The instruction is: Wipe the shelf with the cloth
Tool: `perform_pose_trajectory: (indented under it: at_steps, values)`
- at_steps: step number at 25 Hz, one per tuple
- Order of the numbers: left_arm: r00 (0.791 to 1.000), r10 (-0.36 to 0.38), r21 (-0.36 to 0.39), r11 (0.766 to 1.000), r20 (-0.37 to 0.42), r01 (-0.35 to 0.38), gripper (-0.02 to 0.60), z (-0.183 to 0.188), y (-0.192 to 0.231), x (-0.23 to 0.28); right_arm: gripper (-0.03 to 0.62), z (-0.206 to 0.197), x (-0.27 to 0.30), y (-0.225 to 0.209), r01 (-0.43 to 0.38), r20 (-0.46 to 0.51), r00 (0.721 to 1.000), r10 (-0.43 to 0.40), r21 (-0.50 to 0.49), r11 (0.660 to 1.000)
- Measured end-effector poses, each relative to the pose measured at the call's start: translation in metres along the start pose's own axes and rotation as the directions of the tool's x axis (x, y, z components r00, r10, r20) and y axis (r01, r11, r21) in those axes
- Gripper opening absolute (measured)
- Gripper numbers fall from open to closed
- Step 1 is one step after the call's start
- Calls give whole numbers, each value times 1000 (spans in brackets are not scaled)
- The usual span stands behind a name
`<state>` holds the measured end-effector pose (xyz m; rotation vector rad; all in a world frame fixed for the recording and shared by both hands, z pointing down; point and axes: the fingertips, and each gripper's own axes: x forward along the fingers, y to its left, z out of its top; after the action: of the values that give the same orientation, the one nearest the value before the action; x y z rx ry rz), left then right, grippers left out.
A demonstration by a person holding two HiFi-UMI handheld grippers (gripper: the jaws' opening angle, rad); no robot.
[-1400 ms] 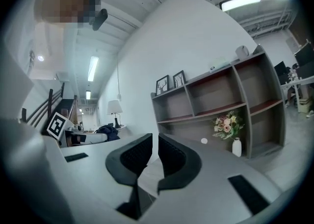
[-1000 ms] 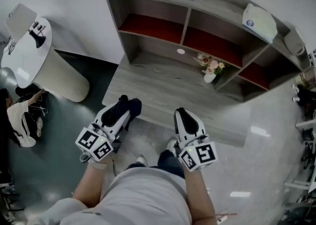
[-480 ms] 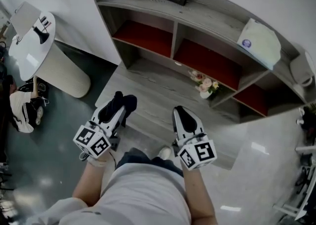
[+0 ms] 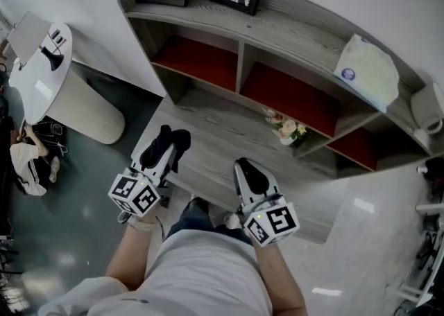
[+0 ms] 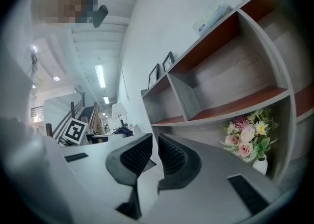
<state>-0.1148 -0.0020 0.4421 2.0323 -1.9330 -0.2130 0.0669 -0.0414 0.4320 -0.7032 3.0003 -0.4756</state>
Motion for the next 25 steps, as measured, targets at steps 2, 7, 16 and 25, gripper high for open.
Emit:
perform_pose_trajectory:
  at_steps: [2,7,16,25]
  values:
    - [1000,-13,-6,1000,-2,13,164,3,10,13,43,-2,9,2,9,-11,1000,-9,-7,1000]
    - [998,-66,13,998,-7,66,164,24,31,44,43,-1,39,11,33,-27,999,-34,-26,999]
    - [981,-191,76,979,30,188,164,93,62,118,43,9,79,6,140,-2,990,-140,-68,988]
    - [965,-254,103,964,72,246,164,140,59,203,43,21,84,-18,268,15,963,-268,-90,959]
